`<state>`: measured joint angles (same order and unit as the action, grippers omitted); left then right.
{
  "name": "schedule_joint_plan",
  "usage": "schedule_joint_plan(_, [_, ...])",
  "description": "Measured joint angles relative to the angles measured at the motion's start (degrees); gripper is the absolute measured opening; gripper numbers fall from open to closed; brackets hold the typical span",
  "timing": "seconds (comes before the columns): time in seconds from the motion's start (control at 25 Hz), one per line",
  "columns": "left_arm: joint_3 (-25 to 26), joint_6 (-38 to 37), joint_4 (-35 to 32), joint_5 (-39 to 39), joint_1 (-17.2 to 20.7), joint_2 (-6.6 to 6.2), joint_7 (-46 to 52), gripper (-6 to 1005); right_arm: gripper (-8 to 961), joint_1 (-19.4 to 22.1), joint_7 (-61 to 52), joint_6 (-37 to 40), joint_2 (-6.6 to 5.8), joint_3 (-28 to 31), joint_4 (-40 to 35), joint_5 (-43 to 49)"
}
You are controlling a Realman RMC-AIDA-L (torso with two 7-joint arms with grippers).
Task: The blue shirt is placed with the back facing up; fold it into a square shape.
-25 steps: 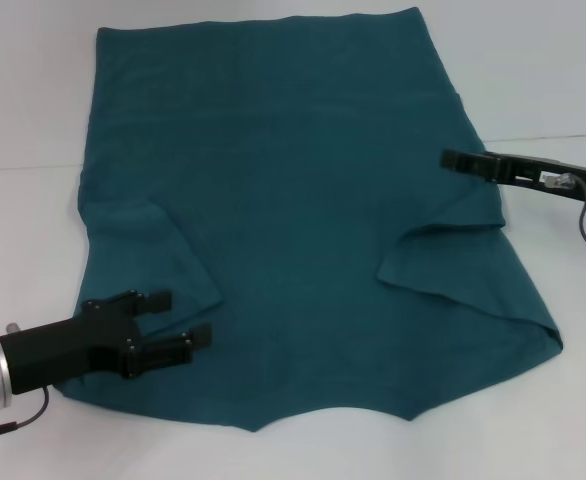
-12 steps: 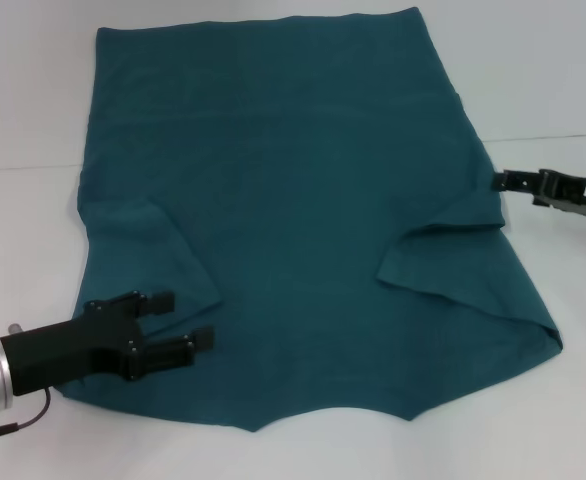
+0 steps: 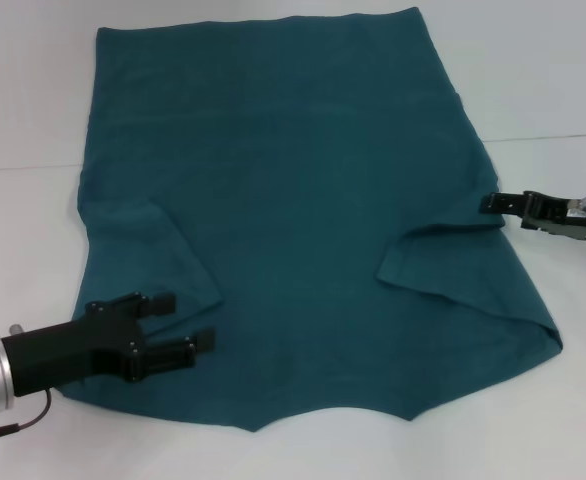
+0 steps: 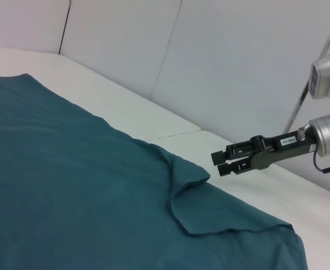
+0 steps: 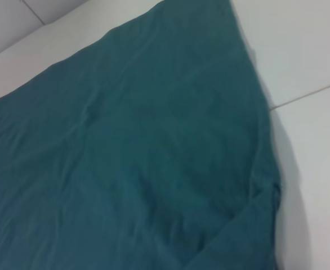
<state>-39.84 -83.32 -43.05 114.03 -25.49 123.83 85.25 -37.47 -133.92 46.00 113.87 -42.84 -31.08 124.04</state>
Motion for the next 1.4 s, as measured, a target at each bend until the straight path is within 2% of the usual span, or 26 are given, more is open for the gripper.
schedule_joint_plan(0.12, [0.0, 0.0, 0.0, 0.0, 0.0, 0.00, 0.0, 876, 836, -0.5, 0.1, -1.0, 0.93, 0.0, 0.0, 0.0])
schedule_joint_plan(0.36, [0.2, 0.2, -0.2, 0.1, -0.1, -0.06, 0.0, 876, 837, -0.8, 0.2, -1.6, 1.72, -0.6, -0.3, 0.1])
schedule_joint_plan(1.04, [0.1, 0.0, 0.0, -0.3, 0.0, -0.04, 0.0, 875, 838, -1.0, 1.6, -7.9, 2.20, -0.9, -0.7, 0.1])
schedule_joint_plan(1.4, [0.3, -0.1, 0.1, -0.3, 0.1, 0.00, -0.4, 875, 838, -1.0, 4.0, -11.8, 4.70, -0.8, -0.2, -0.1])
